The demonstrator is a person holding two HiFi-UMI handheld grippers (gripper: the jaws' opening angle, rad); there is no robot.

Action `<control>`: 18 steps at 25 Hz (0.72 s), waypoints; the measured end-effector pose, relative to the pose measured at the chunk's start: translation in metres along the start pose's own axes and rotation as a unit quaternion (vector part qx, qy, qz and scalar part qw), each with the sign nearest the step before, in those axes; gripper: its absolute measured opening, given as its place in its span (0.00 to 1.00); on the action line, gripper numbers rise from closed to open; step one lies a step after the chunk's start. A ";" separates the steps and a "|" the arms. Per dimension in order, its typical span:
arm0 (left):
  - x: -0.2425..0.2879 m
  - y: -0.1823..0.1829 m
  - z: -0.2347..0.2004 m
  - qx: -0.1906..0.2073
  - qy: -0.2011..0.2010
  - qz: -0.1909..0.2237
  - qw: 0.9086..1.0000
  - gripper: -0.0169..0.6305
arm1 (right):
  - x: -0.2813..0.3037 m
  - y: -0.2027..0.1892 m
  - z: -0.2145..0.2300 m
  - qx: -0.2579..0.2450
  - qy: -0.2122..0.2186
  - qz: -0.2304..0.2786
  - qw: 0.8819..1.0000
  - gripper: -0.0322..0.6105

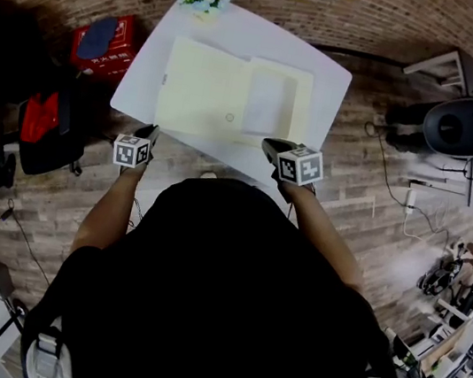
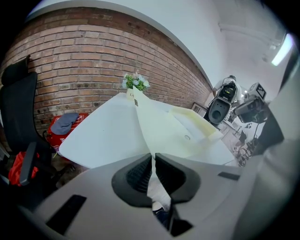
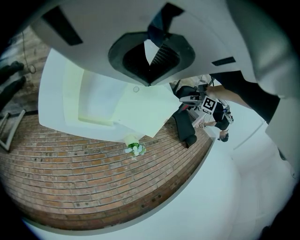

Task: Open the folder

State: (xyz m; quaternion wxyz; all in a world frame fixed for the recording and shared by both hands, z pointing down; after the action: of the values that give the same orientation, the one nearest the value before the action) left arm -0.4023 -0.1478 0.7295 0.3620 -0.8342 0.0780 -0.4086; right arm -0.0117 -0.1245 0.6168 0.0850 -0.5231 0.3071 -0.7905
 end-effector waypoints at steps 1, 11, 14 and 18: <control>0.000 -0.001 -0.001 -0.002 -0.001 -0.002 1.000 0.07 | 0.000 -0.001 0.000 0.001 -0.002 0.000 1.000 0.09; 0.007 -0.009 -0.013 -0.015 -0.003 -0.017 1.000 0.07 | 0.002 -0.008 -0.001 0.013 -0.008 -0.007 1.000 0.09; 0.007 -0.008 -0.014 -0.020 -0.003 -0.021 1.000 0.07 | 0.002 -0.011 0.000 0.016 -0.012 -0.010 1.000 0.09; 0.011 -0.014 -0.019 -0.023 -0.014 -0.029 0.999 0.07 | -0.001 -0.015 -0.001 0.017 -0.020 -0.012 1.000 0.09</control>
State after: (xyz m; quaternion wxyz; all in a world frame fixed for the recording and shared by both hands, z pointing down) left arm -0.4111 -0.1525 0.7535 0.3314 -0.8499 0.0584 -0.4055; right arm -0.0089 -0.1120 0.6243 0.0907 -0.5408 0.2860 -0.7858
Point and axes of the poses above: the fingertips, and each gripper's own axes: x forward along the fingers, z to its right, y out of its top, the point moved 6 cm from there along -x, backward along the fingers, and after that the axes turned 13 degrees about -y, right-handed, at the moved point
